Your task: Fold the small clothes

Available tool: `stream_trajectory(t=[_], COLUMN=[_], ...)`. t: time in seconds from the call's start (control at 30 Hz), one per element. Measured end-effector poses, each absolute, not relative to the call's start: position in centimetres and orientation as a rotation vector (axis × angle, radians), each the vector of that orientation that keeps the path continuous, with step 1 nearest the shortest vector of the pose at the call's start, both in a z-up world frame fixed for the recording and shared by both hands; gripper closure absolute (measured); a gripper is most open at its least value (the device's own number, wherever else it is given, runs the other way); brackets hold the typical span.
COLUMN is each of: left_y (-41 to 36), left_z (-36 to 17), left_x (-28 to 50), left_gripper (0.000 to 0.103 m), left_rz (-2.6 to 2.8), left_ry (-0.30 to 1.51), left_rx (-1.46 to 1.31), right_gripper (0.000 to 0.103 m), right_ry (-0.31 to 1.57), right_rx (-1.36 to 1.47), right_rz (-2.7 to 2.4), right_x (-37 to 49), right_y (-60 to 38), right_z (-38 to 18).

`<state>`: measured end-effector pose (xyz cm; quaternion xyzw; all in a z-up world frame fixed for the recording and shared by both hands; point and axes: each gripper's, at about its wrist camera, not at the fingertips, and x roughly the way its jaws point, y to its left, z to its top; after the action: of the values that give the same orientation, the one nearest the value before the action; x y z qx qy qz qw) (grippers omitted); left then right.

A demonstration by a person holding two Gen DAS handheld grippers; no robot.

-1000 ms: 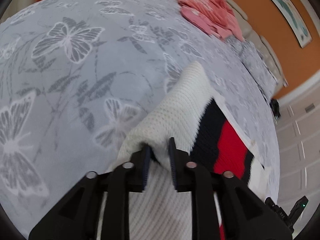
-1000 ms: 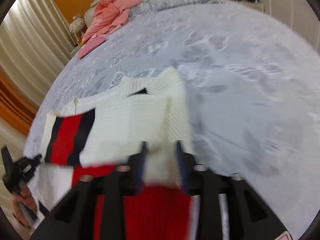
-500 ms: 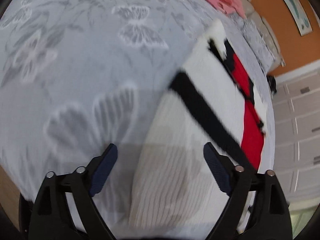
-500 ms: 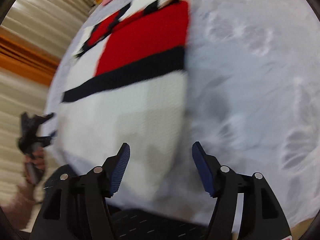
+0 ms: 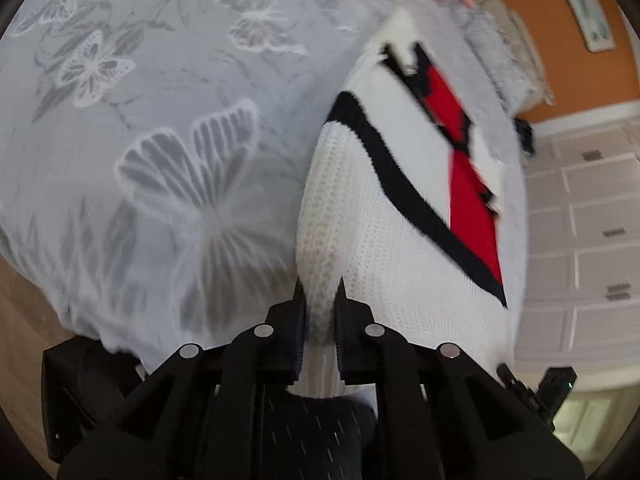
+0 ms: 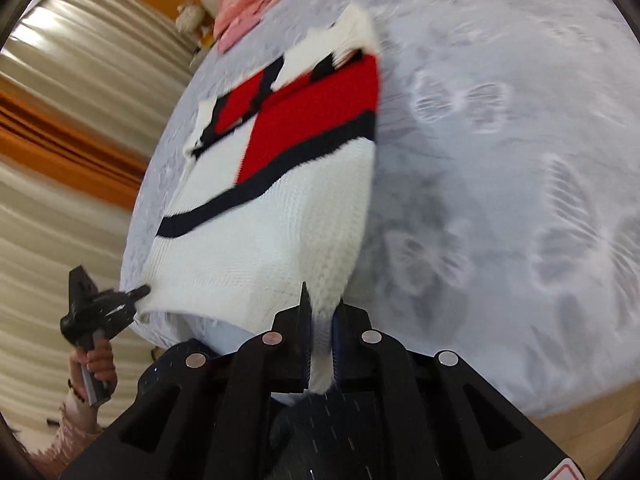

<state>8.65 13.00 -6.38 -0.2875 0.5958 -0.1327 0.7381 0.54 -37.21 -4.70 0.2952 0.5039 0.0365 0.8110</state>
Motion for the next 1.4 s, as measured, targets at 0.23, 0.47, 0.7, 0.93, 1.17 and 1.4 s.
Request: stream_trajectory(t=[0.23,0.47,0.7,0.93,1.17,1.4], left_y=[13.4,15.5,16.7,11.5,7.0,6.1], left_z=[-5.4,-3.3,3.1,8.0,3.4,-4.1], left_x=[0.0,-7.2,-8.0,5.2,18.6,24.8], left_gripper=[0.092,0.092,0.093,0.092,0.092,0.092], left_rz=[-0.312,-0.279,-0.344,-0.400,-0.220,-0.097], left_ry=[1.353,1.339,1.256,1.041,1.031,1.136], left_rx=[-0.641,-0.667,-0.732,-0.609,-0.547,-0.534], right_gripper=[0.097,0.097,0.097,0.097,0.098,0.098], right_ry=[1.088,1.098,0.983,0.752,0.799,0.908], right_rx=[0.636,0.670,0.674,0.650,0.679,0.759], right_rz=[0.027,0.029,0.067,0.105,0.016,-0.085], right_x=[-7.6,-14.4,-15.9,-1.0,11.8,18.4], right_y=[-37.4,-35.8,-36.2,-41.7,-44.0,-47.1], right_z=[-4.5,-3.6,2.3,6.7,1.7,-6.1])
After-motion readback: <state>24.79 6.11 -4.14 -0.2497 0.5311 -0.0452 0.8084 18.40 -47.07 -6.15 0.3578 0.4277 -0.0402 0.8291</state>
